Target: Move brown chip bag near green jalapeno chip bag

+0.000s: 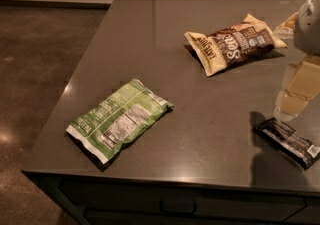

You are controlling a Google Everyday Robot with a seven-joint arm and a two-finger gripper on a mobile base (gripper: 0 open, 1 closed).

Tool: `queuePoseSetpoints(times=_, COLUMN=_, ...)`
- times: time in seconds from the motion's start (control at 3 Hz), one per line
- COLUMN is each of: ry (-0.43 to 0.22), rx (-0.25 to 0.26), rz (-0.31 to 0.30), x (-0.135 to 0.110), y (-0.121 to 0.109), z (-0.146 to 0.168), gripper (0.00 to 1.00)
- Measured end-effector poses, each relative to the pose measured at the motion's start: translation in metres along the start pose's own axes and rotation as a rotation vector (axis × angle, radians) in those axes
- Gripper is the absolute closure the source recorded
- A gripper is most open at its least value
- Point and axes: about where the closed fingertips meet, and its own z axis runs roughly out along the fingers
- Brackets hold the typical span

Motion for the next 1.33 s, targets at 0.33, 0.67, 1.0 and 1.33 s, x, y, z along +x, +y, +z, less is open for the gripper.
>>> queuePoseSetpoints(times=0.33, ry=0.0, rx=0.0, rz=0.0, x=0.0, y=0.0, z=0.0, gripper=0.0)
queuePoseSetpoints(times=0.67, ry=-0.026, rx=0.015, rz=-0.021, x=-0.006, y=-0.018, z=0.013, gripper=0.0)
queuePoseSetpoints(times=1.0, ry=-0.06, rx=0.037, rz=-0.062, x=-0.013, y=-0.051, z=0.037, gripper=0.0)
queuePoseSetpoints(times=1.33, ry=-0.077, rx=0.052, rz=-0.115, x=-0.019, y=-0.086, z=0.061, gripper=0.0)
